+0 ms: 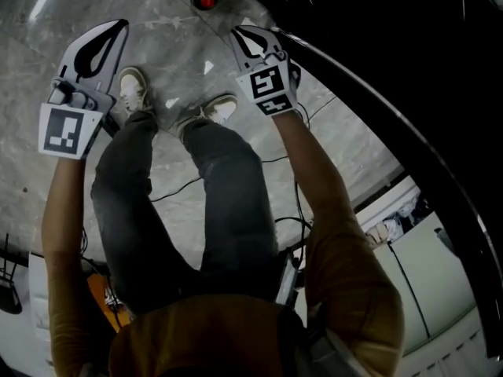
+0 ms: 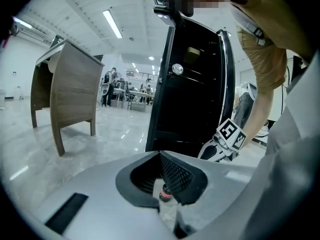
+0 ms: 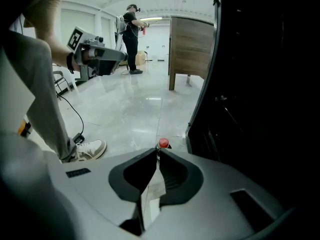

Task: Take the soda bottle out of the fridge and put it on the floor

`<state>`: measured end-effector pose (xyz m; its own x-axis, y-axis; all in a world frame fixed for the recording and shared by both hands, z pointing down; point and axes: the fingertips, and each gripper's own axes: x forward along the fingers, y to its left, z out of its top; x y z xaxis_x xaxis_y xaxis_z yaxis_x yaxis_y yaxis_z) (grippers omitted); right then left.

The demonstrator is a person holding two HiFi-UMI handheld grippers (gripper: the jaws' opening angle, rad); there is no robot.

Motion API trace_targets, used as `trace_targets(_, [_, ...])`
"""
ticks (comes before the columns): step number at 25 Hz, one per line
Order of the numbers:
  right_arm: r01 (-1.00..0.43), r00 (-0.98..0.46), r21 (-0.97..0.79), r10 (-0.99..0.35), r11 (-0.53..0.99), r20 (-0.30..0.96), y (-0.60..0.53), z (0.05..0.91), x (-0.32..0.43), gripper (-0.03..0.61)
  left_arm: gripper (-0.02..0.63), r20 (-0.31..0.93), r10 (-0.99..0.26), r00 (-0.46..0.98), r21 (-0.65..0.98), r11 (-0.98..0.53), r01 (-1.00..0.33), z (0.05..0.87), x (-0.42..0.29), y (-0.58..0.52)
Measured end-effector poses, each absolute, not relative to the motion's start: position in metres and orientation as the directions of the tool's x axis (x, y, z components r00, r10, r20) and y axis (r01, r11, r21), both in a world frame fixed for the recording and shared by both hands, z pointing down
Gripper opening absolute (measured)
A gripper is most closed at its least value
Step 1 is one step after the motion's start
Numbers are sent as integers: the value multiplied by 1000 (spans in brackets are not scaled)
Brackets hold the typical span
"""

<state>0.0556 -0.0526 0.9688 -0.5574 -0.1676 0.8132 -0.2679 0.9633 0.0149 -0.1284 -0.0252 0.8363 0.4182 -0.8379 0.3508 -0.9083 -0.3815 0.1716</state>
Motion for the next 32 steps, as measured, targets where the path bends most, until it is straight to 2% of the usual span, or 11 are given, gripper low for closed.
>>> trace_targets(7, [-381, -539, -77, -153, 921, 828, -36, 896, 74, 6, 0, 376, -832, 409, 172, -371, -913, 754, -123, -2])
trace_targets(17, [-466, -516, -81, -196, 881, 834, -35, 803, 87, 6, 0, 365, -839, 403, 165, -368, -915, 656, -116, 6])
trace_targets(25, [-530, -498, -93, -220, 843, 839, -33, 748, 96, 5, 0, 401, -815, 418, 190, -373, -908, 626, -108, 12])
trace_targets(29, [-571, -457, -87, -227, 817, 860, -28, 722, 106, 5, 0, 486, -772, 409, 215, -348, -913, 611, -109, 16])
trace_targets(32, [-611, -448, -93, -247, 786, 859, -27, 694, 106, 5, 0, 478, -779, 407, 242, -329, -913, 584, -110, 18])
